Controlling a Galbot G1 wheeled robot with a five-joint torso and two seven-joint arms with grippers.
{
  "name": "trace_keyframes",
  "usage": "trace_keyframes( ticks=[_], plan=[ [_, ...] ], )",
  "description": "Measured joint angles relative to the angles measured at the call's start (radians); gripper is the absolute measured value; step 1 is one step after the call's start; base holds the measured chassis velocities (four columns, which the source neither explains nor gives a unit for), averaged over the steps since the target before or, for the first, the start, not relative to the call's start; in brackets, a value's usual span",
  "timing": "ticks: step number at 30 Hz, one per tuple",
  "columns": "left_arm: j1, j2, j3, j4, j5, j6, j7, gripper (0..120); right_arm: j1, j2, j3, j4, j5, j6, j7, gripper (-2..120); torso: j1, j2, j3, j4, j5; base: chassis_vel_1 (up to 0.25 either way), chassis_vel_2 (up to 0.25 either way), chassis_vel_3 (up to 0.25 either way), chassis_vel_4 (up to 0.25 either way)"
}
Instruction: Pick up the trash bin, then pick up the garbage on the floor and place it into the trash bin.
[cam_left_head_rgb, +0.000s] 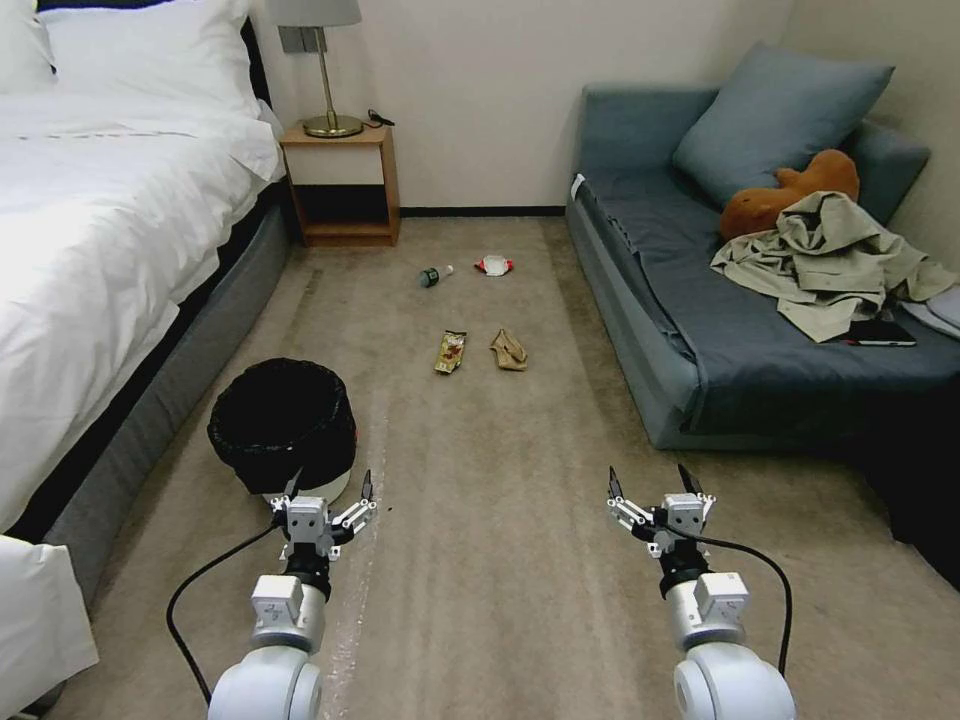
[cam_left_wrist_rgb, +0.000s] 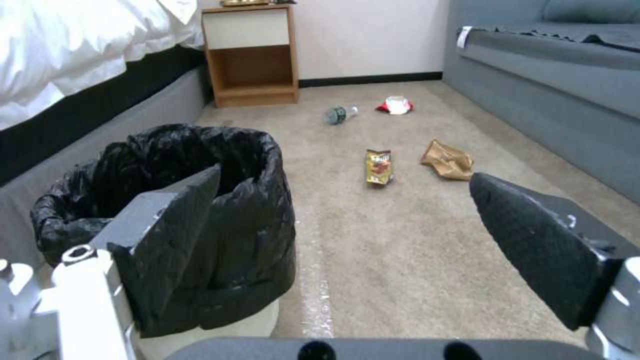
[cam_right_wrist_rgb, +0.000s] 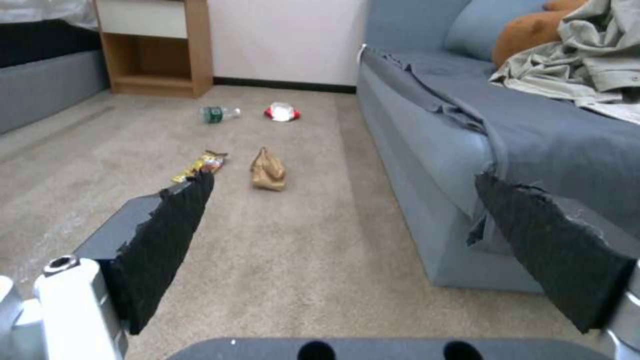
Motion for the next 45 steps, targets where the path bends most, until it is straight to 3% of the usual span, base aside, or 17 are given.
trace_keyframes(
  ticks=[45],
  plan=[
    [0.000,0.000,0.000,0.000,0.000,0.000,0.000,100,0.000,0.000,0.000,0.000,0.000,0.000,0.000,100,0.000,0.000,0.000,0.0000,0.0000,0.000,0.000,0.000,0.000]
  ],
)
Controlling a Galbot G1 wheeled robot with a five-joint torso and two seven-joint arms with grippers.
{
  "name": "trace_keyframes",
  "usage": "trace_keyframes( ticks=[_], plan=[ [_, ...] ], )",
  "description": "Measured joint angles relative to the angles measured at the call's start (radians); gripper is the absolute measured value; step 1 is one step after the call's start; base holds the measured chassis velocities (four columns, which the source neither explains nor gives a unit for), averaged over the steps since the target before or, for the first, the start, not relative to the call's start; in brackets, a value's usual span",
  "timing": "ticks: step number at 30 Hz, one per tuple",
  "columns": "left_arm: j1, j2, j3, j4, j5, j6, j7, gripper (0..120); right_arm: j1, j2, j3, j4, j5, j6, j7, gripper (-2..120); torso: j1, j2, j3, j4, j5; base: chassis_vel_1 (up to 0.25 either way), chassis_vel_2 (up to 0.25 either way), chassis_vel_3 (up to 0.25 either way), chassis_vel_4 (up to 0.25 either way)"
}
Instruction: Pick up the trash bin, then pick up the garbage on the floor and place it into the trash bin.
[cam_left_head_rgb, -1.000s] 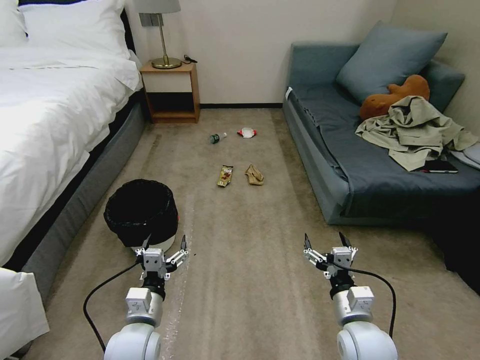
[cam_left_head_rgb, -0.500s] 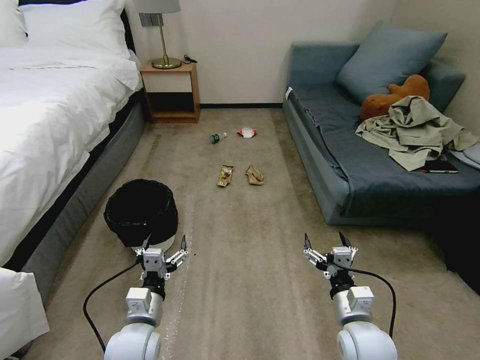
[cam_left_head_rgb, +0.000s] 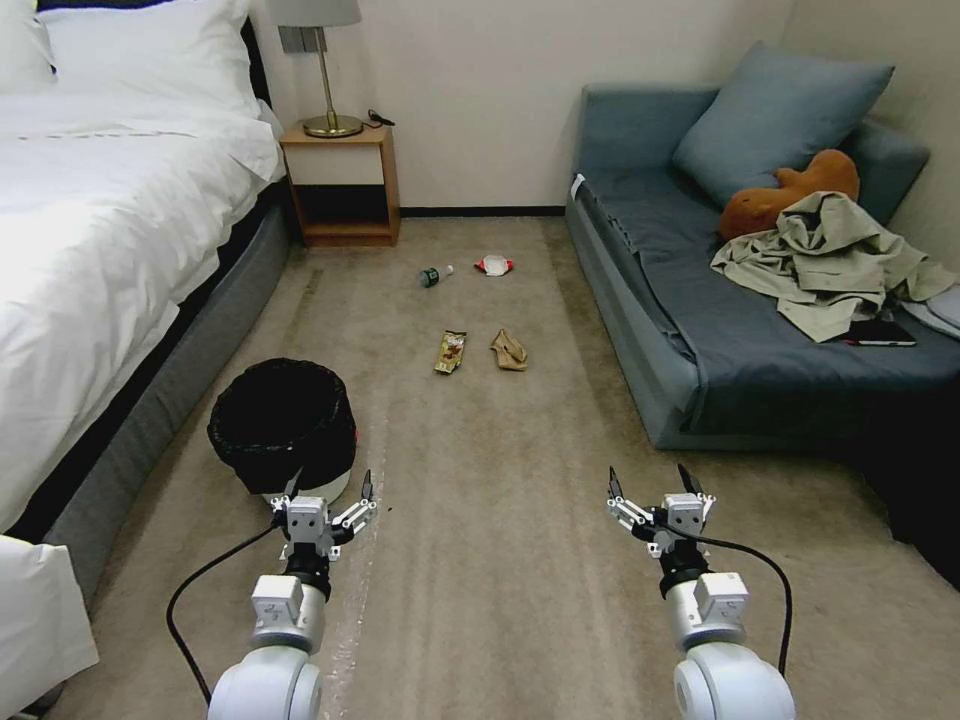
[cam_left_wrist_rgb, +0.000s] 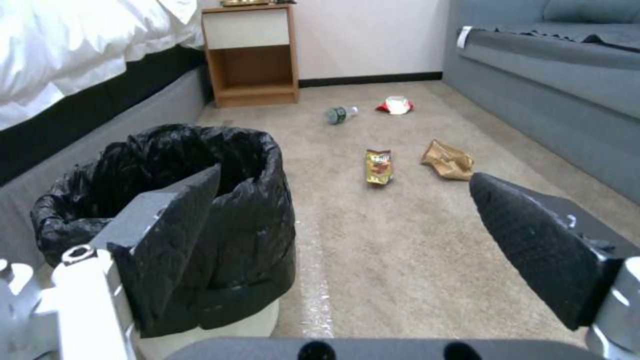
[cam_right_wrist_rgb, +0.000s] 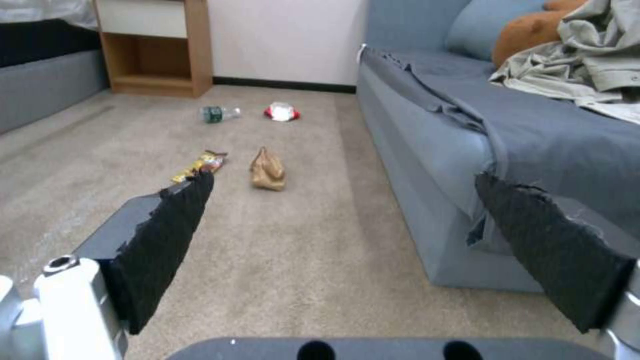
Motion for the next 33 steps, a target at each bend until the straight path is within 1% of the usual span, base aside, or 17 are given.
trace_keyframes(
  ticks=[4,7,8,9,10,13,14,16,17,20,23,24,26,28,29,31,33],
  plan=[
    [-0.051,0.031,-0.008,0.015,-0.048,0.031,-0.018,100,0.001,-0.004,0.002,0.003,0.003,-0.023,-0.001,100,0.000,0.000,0.000,0.0001,-0.0002,0.000,0.000,0.000,0.000],
    [-0.153,0.096,-0.025,0.047,-0.143,0.094,-0.054,100,0.006,-0.020,0.010,0.022,0.027,-0.105,-0.008,100,0.000,0.000,0.000,0.0000,-0.0003,0.000,0.000,0.000,0.000],
    [-0.153,0.096,-0.025,0.047,-0.143,0.094,-0.054,100,0.006,-0.020,0.010,0.022,0.027,-0.105,-0.008,100,0.000,0.000,0.000,0.0000,-0.0003,0.000,0.000,0.000,0.000],
    [-0.207,0.129,-0.034,0.063,-0.194,0.129,-0.074,100,0.010,-0.031,0.015,0.035,0.042,-0.159,-0.015,100,0.000,0.000,0.000,0.0000,-0.0002,0.000,0.000,0.000,0.000],
    [-0.207,0.129,-0.034,0.063,-0.194,0.129,-0.074,100,0.010,-0.031,0.015,0.035,0.042,-0.159,-0.015,100,0.000,0.000,0.000,0.0000,-0.0002,0.000,0.000,0.000,0.000],
    [-0.328,0.205,-0.054,0.099,-0.306,0.204,-0.117,100,0.018,-0.055,0.028,0.066,0.078,-0.286,-0.028,100,0.000,0.000,0.000,0.0000,-0.0002,0.000,0.000,0.000,0.000],
    [-0.328,0.205,-0.054,0.099,-0.306,0.204,-0.117,100,0.018,-0.055,0.028,0.066,0.078,-0.286,-0.028,100,0.000,0.000,0.000,0.0000,-0.0002,0.000,0.000,0.000,0.000],
    [-0.405,0.254,-0.067,0.123,-0.378,0.252,-0.144,100,0.023,-0.069,0.036,0.084,0.099,-0.361,-0.036,100,0.000,0.000,0.000,0.0000,-0.0002,0.000,0.000,0.000,0.000],
    [-0.405,0.254,-0.067,0.123,-0.378,0.252,-0.144,100,0.023,-0.069,0.036,0.084,0.099,-0.361,-0.036,100,0.000,0.000,0.000,0.0000,-0.0002,0.000,0.000,0.000,0.000],
    [-0.472,0.295,-0.079,0.142,-0.439,0.291,-0.170,100,0.025,-0.075,0.038,0.090,0.107,-0.390,-0.038,100,0.000,0.000,0.000,-0.0002,0.0006,0.000,0.000,0.000,0.000],
    [-0.480,0.301,-0.079,0.146,-0.449,0.299,-0.171,100,0.025,-0.075,0.039,0.091,0.107,-0.392,-0.039,100,0.000,0.000,0.000,0.0001,-0.0009,0.000,0.000,0.000,0.000],
    [-0.480,0.301,-0.080,0.146,-0.449,0.300,-0.172,100,0.025,-0.075,0.039,0.091,0.107,-0.392,-0.039,100,0.000,0.000,0.000,0.0000,0.0003,0.000,0.000,0.000,0.000],
    [-0.480,0.303,-0.081,0.145,-0.452,0.303,-0.172,99,0.026,-0.076,0.039,0.091,0.110,-0.394,-0.039,100,0.000,0.000,0.000,-0.0001,0.0000,0.000,0.000,0.000,0.000],
    [-0.452,0.330,-0.115,0.088,-0.464,0.331,-0.180,98,0.036,-0.095,0.050,0.100,0.142,-0.407,-0.039,100,0.000,0.000,0.000,-0.0008,-0.0005,0.000,0.000,0.000,0.000],
    [-0.452,0.330,-0.115,0.088,-0.464,0.331,-0.180,98,0.036,-0.095,0.050,0.100,0.142,-0.407,-0.039,100,0.000,0.000,0.000,-0.0008,-0.0005,0.000,0.000,0.000,0.000],
    [-0.400,0.357,-0.169,0.013,-0.469,0.357,-0.192,98,0.065,-0.147,0.084,0.125,0.225,-0.432,-0.036,100,0.000,0.000,0.000,0.0006,0.0015,0.000,0.000,0.000,0.000],
    [-0.385,0.357,-0.177,0.008,-0.470,0.367,-0.194,98,0.079,-0.172,0.101,0.137,0.267,-0.445,-0.034,100,0.000,0.000,0.000,0.0011,0.0000,0.000,0.000,0.000,0.000]
  ],
)
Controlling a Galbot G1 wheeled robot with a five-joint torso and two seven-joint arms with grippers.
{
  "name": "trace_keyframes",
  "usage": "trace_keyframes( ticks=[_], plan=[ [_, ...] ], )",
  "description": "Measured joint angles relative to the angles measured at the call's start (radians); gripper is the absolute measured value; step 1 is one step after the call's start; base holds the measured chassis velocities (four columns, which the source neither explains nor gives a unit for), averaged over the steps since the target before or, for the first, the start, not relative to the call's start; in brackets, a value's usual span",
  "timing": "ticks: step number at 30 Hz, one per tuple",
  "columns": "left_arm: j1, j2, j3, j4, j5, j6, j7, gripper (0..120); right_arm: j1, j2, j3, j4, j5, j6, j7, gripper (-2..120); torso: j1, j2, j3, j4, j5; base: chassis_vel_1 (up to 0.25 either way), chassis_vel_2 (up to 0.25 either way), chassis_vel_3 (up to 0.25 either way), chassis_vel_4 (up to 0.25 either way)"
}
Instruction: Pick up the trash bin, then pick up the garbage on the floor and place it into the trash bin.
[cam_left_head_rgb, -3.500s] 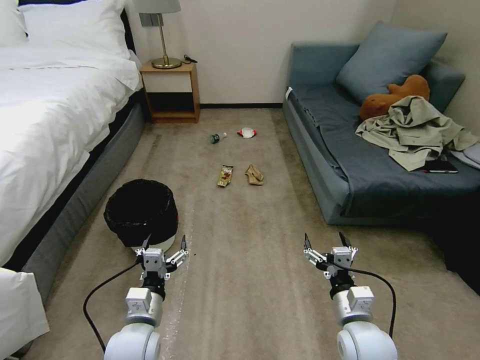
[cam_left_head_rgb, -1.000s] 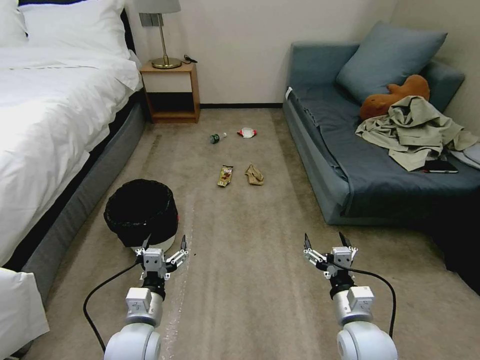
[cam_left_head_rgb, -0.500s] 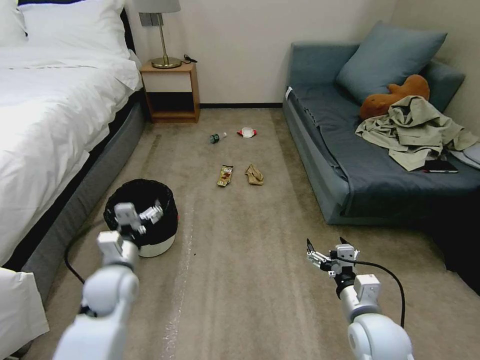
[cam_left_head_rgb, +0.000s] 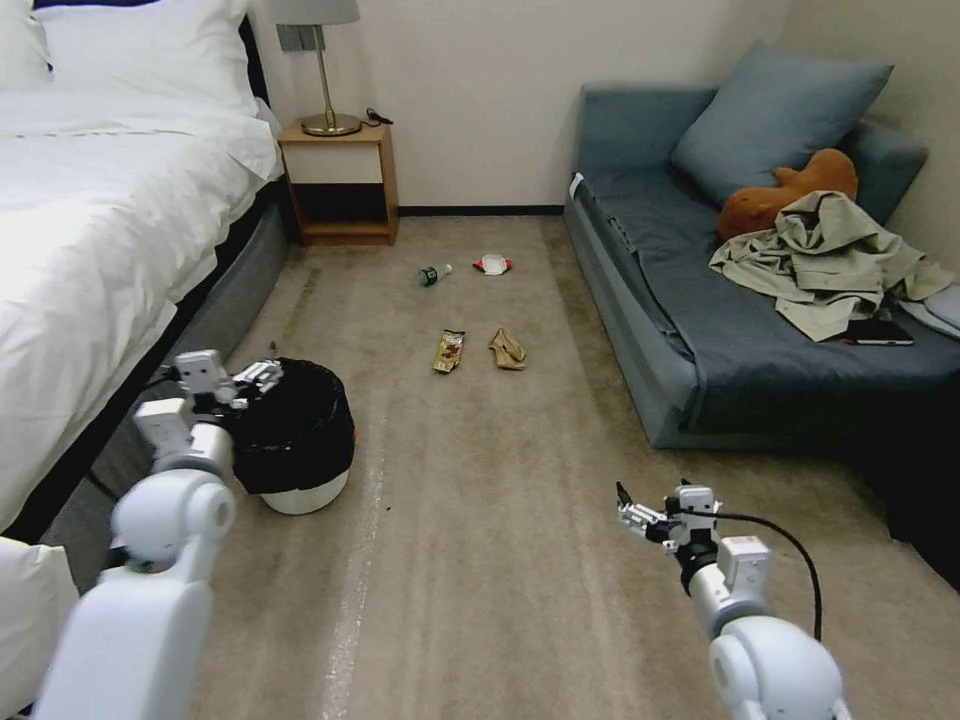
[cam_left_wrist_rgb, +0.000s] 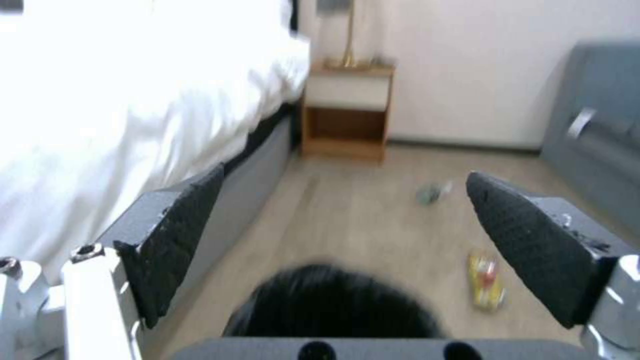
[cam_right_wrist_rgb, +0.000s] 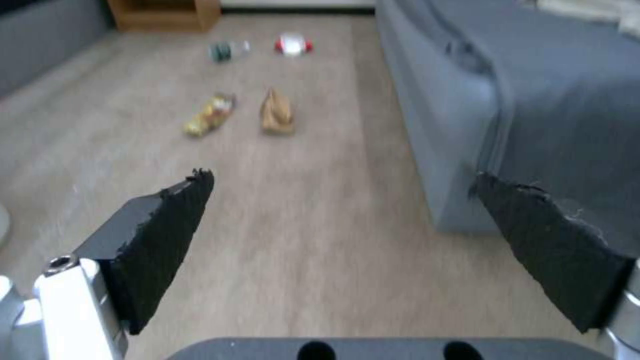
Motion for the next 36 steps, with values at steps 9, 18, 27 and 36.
trace_keyframes(
  ticks=[9,18,27,36],
  plan=[
    [0.024,-0.002,-0.031,0.019,0.003,0.003,-0.002,97,0.055,-0.075,0.028,-0.001,0.146,-0.013,0.028,100,0.000,0.000,0.000,-0.0011,0.0007,0.000,0.000,0.000,0.000],
    [-0.029,0.026,-0.031,0.142,-0.008,0.013,-0.004,92,0.064,-0.065,-0.004,-0.053,0.134,0.013,0.027,100,0.000,0.000,0.000,-0.0010,0.0001,0.000,0.000,0.000,0.000],
    [-0.120,0.081,0.011,0.292,-0.082,0.113,-0.036,88,0.071,-0.063,-0.005,-0.122,0.122,0.041,0.024,100,0.000,0.000,0.000,-0.0010,-0.0001,0.000,0.000,0.000,0.000],
    [-0.220,0.156,0.079,0.371,-0.248,0.262,-0.080,91,0.077,-0.059,-0.004,-0.164,0.111,0.049,0.020,100,0.000,0.000,0.000,-0.0011,-0.0001,0.000,0.000,0.000,0.000]
  ],
)
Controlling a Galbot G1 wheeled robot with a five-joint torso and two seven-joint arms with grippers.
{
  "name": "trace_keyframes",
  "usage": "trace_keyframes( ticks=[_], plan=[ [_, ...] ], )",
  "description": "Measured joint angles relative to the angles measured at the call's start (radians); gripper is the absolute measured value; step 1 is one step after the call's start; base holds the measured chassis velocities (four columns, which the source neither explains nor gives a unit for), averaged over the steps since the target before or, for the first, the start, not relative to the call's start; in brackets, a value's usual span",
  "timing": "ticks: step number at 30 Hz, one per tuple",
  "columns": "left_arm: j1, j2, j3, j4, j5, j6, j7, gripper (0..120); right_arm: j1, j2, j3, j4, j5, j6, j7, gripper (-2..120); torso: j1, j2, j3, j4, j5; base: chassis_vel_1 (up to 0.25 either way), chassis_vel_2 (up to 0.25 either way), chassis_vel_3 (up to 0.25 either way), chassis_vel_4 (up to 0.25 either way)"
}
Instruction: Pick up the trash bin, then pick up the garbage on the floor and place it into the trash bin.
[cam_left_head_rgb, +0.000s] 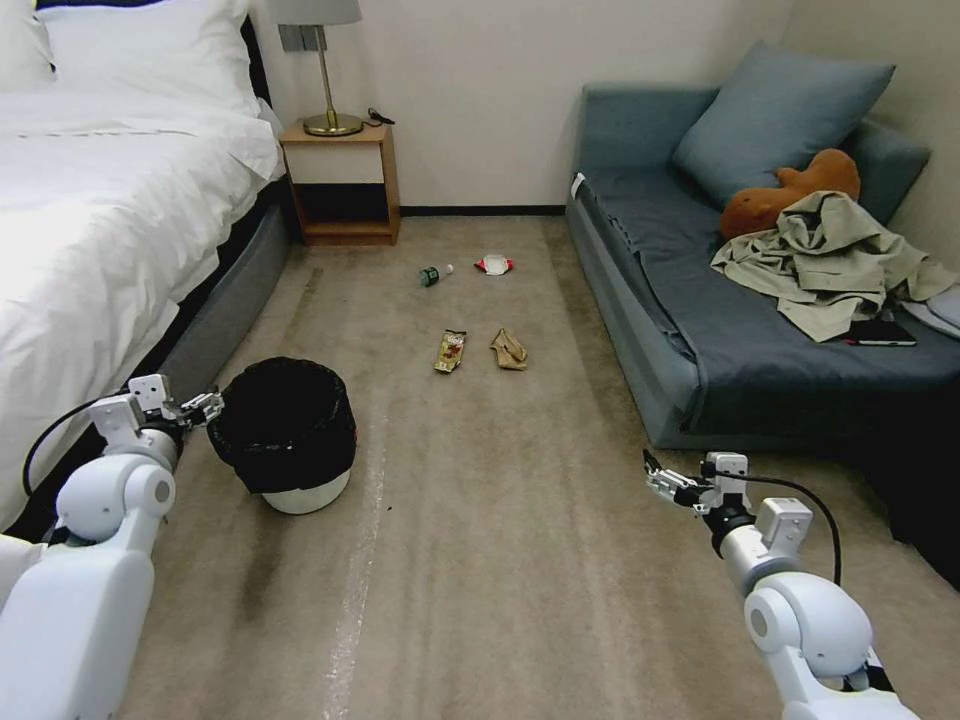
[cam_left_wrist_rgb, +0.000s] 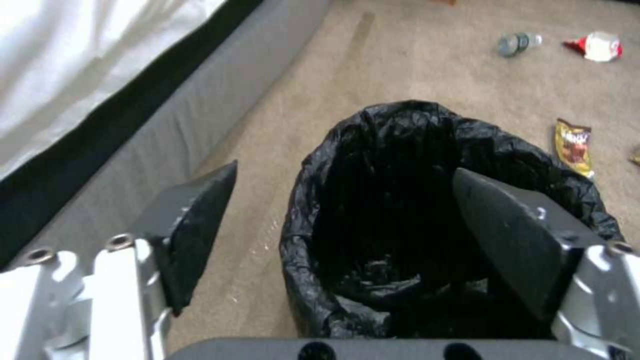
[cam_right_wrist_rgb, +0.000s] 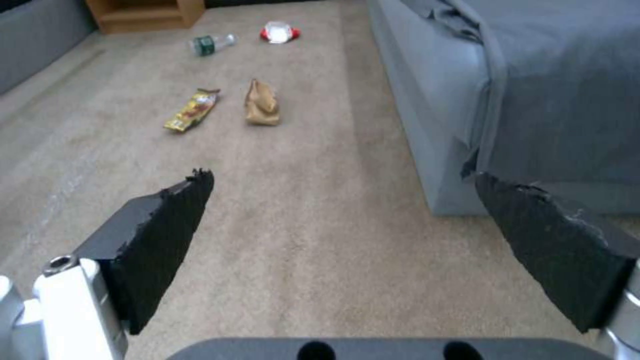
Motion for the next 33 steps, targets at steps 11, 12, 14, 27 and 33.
trace_keyframes(
  ticks=[11,12,14,27,33],
  plan=[
    [-0.161,0.072,0.106,0.167,-0.034,0.051,-0.006,98,0.018,0.022,-0.013,-0.042,-0.024,0.002,-0.002,100,0.000,0.000,0.000,0.0000,0.0000,0.000,0.000,0.000,0.000],
    [-0.181,0.077,0.118,0.195,-0.034,0.054,-0.005,98,0.021,0.025,-0.016,-0.047,-0.028,0.002,-0.002,100,0.000,0.000,0.000,0.0001,0.0000,0.000,0.000,0.000,0.000],
    [-0.200,0.080,0.130,0.223,-0.033,0.056,-0.003,98,0.024,0.029,-0.019,-0.051,-0.033,0.002,-0.002,100,0.000,0.000,0.000,0.0000,0.0000,0.000,0.000,0.000,0.000],
    [-0.345,0.012,0.204,0.508,0.036,0.030,0.058,97,0.034,0.045,-0.027,-0.072,-0.060,0.004,-0.002,100,0.000,0.000,0.000,0.0000,0.0000,0.000,0.000,0.000,0.000],
    [-0.363,-0.018,0.210,0.571,0.079,0.009,0.083,97,0.028,0.050,-0.030,-0.074,-0.074,0.006,-0.001,100,0.000,0.000,0.000,0.0000,0.0001,0.000,0.000,0.000,0.000]
  ],
)
